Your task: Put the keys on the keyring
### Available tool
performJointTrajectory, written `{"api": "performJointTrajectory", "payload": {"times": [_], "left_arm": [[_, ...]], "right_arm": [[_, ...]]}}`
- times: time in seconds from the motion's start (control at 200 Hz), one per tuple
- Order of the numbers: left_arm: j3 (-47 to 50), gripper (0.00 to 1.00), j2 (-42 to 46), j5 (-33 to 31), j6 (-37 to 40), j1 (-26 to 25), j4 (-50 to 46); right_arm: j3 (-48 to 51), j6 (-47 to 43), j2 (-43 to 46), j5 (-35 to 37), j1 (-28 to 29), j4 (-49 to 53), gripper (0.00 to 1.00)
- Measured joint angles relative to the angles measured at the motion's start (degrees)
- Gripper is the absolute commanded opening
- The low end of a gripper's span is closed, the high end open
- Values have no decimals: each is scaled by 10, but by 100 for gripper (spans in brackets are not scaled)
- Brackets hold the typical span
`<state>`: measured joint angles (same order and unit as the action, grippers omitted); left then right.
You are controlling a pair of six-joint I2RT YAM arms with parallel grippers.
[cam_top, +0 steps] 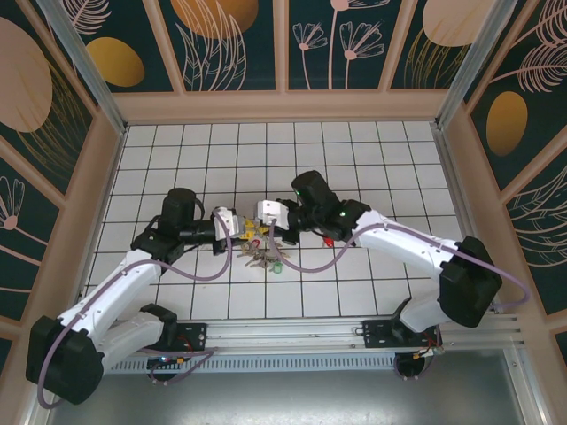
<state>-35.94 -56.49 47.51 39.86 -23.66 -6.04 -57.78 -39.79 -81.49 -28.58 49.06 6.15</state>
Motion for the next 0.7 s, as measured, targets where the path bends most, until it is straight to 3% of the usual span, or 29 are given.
{"api": "performJointTrajectory", "payload": {"times": [0.35,0.701], "left_arm": [[38,27,80,-22,-92,-3,29],[36,29,-3,-45,-116,-3,45]], "right_arm": [[92,172,48,-43,-33,-179,0],[93,151,52,-112,-33,-164,0]]}}
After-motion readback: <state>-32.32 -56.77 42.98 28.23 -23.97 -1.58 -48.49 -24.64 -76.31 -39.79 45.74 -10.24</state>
